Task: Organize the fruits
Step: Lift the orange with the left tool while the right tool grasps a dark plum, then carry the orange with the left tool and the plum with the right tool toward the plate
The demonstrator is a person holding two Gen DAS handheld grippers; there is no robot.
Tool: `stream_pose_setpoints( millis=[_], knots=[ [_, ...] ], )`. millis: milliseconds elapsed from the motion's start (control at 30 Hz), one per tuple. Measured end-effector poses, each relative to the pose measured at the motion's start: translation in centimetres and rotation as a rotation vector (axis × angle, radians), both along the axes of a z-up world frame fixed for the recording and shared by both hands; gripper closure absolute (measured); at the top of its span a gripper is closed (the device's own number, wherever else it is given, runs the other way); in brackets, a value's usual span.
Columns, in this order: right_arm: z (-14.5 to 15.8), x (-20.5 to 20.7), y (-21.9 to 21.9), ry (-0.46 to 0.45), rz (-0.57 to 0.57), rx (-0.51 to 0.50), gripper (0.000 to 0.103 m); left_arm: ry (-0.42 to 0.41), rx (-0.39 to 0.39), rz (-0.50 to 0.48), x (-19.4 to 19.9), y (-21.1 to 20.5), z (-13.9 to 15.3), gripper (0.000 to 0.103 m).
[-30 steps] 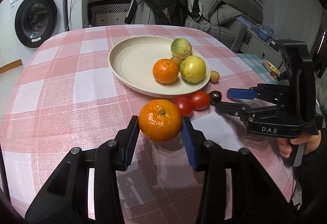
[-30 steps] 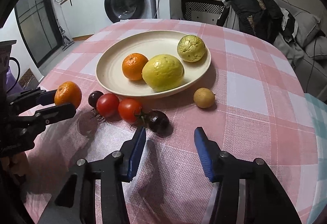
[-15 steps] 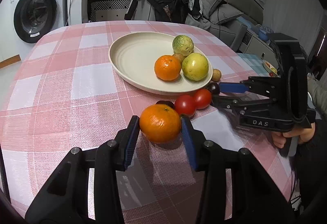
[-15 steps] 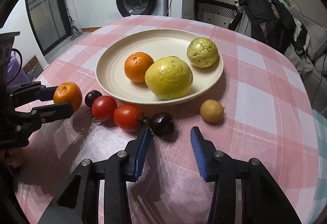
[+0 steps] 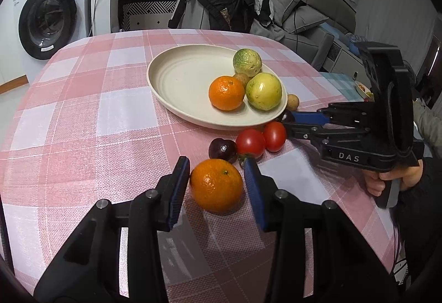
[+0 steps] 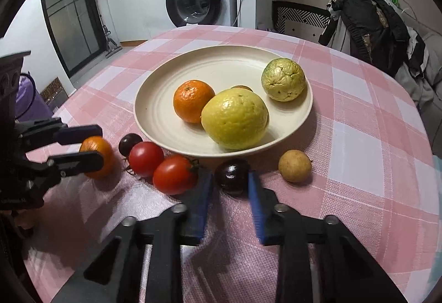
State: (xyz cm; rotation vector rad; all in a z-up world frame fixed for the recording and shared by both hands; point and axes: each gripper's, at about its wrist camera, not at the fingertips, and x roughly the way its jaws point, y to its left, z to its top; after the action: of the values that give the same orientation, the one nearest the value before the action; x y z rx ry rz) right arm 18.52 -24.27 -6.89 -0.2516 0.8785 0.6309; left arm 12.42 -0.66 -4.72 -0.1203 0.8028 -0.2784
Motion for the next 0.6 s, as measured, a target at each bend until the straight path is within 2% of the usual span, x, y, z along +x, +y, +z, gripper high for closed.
stream_pose_setpoints(
  millis=[200,367,600],
  knots=[
    [0.3,-1.4,-1.1,-0.010,-0.020,0.009,0.079,0.019,0.004,0.005,0.0,0.2,-0.3,0.065],
    [0.7,-2.4,-1.7,-0.021,-0.026,0.028,0.078,0.076,-0.008,-0.002,0.6,0.3,-1.1,0.065],
    [1.5,-3.4,-2.1,-0.033,-0.032,0.069,0.078,0.055,0.008,-0.010,0.4,-0.3,-0.9,0.065]
  ],
)
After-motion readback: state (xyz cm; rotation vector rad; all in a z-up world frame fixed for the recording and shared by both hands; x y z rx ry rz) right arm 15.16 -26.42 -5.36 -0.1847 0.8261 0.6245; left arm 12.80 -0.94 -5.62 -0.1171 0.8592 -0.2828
